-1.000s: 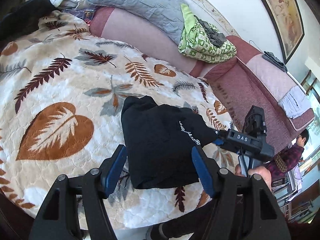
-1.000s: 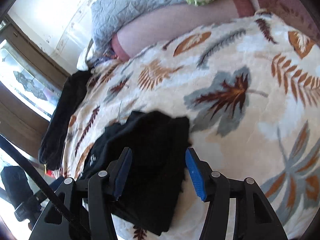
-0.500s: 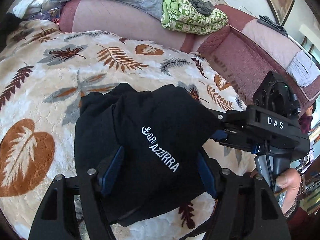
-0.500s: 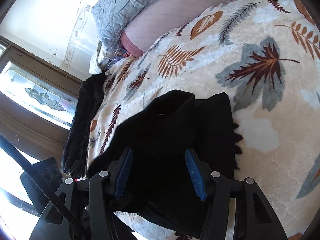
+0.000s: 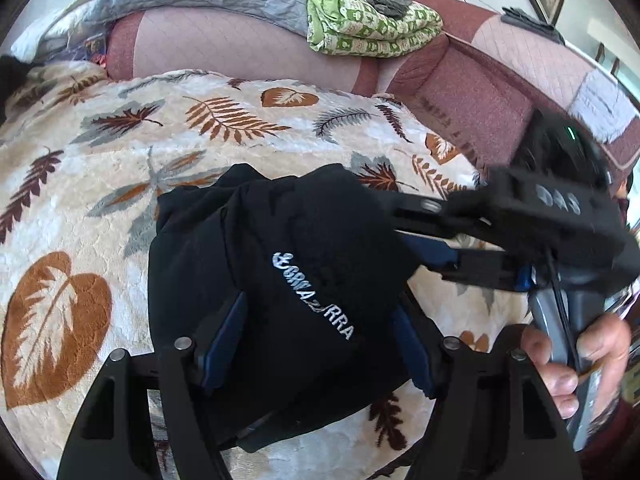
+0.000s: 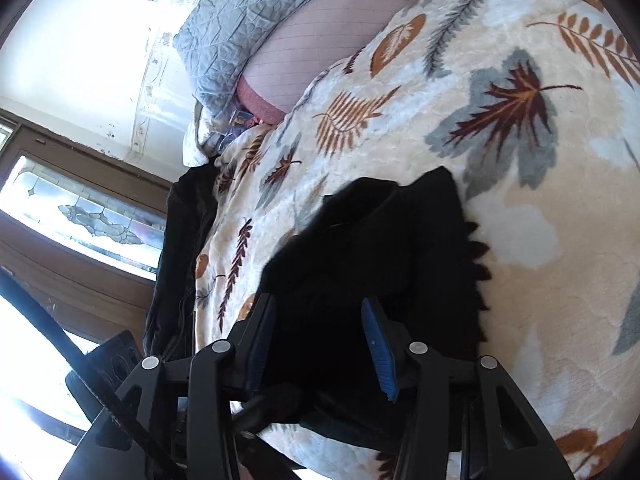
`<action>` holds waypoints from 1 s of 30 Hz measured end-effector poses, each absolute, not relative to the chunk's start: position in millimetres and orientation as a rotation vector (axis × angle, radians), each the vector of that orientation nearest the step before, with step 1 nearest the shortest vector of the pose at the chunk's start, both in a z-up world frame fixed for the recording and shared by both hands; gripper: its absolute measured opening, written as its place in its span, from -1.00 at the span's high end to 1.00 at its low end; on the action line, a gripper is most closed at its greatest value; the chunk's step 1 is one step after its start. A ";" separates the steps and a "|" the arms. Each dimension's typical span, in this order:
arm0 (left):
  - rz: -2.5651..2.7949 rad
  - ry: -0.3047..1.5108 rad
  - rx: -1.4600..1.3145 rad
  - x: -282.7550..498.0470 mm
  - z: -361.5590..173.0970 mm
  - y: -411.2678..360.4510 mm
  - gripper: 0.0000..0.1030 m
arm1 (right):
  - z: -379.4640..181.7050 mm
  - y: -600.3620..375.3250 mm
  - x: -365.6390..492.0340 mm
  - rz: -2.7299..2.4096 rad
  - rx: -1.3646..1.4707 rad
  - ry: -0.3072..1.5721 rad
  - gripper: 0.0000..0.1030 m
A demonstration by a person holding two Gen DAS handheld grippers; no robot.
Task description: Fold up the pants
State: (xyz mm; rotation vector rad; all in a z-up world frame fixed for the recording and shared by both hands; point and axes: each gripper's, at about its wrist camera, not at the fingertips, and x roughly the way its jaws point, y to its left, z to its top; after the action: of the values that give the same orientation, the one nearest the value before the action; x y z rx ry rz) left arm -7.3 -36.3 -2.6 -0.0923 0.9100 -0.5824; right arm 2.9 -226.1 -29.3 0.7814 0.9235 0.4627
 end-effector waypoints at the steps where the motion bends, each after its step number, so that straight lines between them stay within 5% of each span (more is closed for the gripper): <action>1: -0.582 0.909 -0.086 -7.9 -2.5 -37.3 -0.35 | -28.4 -219.5 9.4 0.449 0.764 0.949 0.04; 4: -0.593 0.910 -0.081 -10.9 0.1 -39.3 -0.35 | -42.7 -210.8 28.1 0.404 0.772 1.025 0.03; 7: -0.614 0.915 -0.095 -14.4 5.1 -40.5 -0.35 | -78.5 -216.7 40.2 0.446 0.943 1.093 0.54; 11: -0.690 0.922 -0.141 -23.8 18.7 -46.4 -0.35 | -75.1 -242.4 16.7 0.489 1.012 0.983 0.68; 24: -0.841 1.054 -0.050 -55.4 -19.1 -112.2 -0.35 | -89.9 -314.4 -55.6 0.293 0.935 0.956 0.73; 30: -0.883 1.010 -0.079 -74.2 5.0 -88.9 -0.36 | -55.6 -329.5 -65.6 0.180 0.822 0.840 0.43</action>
State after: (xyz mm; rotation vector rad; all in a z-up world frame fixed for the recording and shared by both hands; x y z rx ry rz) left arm -74.2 -88.9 5.0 -0.0794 1.0100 -0.8833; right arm -65.6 -329.5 -55.6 0.8218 0.8400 0.1796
